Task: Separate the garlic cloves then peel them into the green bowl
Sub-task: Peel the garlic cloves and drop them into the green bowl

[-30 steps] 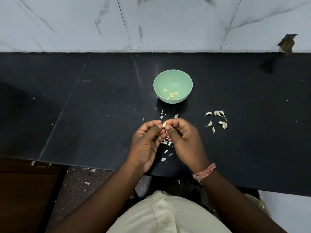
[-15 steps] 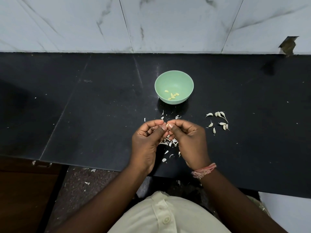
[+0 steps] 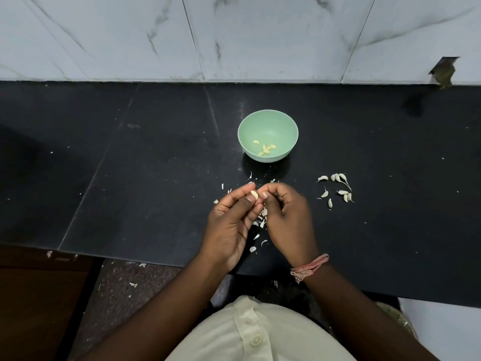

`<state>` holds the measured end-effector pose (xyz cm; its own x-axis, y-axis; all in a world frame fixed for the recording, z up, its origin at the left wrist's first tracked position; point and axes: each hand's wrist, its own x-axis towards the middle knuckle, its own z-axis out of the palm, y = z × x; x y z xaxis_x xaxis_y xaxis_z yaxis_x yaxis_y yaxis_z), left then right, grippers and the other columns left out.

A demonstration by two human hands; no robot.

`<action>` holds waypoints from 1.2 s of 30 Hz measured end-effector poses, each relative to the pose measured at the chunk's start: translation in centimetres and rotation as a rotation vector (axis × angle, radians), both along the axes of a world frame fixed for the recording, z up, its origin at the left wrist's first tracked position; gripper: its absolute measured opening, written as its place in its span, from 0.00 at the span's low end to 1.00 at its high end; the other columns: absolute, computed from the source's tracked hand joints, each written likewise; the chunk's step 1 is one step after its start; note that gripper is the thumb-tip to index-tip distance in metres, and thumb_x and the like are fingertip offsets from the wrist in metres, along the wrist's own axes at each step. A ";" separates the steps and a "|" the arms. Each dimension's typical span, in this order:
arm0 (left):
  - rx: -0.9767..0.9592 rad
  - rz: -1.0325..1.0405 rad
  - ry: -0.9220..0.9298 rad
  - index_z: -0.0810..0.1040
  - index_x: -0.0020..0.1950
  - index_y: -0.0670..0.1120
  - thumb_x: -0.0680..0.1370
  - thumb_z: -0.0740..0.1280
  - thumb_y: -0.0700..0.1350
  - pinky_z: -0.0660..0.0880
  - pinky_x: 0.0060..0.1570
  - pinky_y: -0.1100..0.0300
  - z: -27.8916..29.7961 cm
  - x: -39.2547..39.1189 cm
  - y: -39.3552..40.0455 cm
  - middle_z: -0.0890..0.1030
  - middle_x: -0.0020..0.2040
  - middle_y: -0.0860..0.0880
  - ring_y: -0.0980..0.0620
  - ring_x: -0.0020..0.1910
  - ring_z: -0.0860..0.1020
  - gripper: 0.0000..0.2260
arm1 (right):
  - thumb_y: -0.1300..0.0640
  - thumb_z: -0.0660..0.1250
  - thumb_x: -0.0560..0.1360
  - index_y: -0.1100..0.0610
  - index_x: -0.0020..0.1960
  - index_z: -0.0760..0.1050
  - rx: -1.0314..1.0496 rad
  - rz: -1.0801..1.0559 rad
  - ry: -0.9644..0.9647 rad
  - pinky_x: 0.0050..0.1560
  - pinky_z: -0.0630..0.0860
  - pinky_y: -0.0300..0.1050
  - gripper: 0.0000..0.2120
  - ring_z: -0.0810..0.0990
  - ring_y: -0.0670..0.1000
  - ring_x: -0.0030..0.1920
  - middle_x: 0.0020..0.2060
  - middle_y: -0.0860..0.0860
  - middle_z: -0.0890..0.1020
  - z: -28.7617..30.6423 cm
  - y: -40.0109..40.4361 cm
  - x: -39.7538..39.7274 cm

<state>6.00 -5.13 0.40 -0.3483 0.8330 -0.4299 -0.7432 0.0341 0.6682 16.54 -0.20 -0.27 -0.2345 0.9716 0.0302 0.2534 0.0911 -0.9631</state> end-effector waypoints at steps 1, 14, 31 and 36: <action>0.005 0.002 -0.047 0.81 0.59 0.37 0.78 0.66 0.31 0.81 0.49 0.63 0.1 -0.1 0.0 0.84 0.49 0.40 0.50 0.46 0.84 0.10 | 0.67 0.63 0.79 0.55 0.48 0.81 0.010 -0.011 -0.018 0.50 0.80 0.47 0.11 0.82 0.46 0.45 0.42 0.46 0.84 0.0 0.1 0.1; 0.000 0.022 -0.033 0.81 0.55 0.41 0.78 0.67 0.34 0.83 0.48 0.59 0.1 -0.8 0.0 0.84 0.51 0.42 0.51 0.47 0.83 0.08 | 0.56 0.74 0.76 0.47 0.51 0.86 0.214 -0.102 -0.248 0.52 0.77 0.44 0.07 0.77 0.47 0.51 0.48 0.46 0.75 1.1 1.0 0.9; -0.011 0.059 0.528 0.84 0.53 0.37 0.75 0.73 0.32 0.81 0.52 0.55 0.3 -0.7 -0.5 0.86 0.48 0.38 0.46 0.47 0.83 0.07 | 0.58 0.74 0.71 0.51 0.36 0.80 0.170 0.020 -0.182 0.38 0.76 0.41 0.07 0.78 0.46 0.36 0.36 0.45 0.78 1.7 0.6 0.2; -0.011 0.039 0.550 0.84 0.53 0.36 0.75 0.73 0.32 0.81 0.53 0.55 0.3 -0.7 -0.7 0.86 0.47 0.39 0.47 0.47 0.83 0.07 | 0.57 0.73 0.70 0.50 0.35 0.78 0.160 0.062 -0.212 0.38 0.75 0.40 0.07 0.78 0.47 0.37 0.35 0.45 0.78 1.8 0.8 0.4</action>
<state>5.32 -5.82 0.70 -0.5551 0.8111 -0.1843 -0.2850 0.0227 0.9583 16.96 0.61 1.49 -0.3111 0.9420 0.1256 0.4374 0.2592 -0.8611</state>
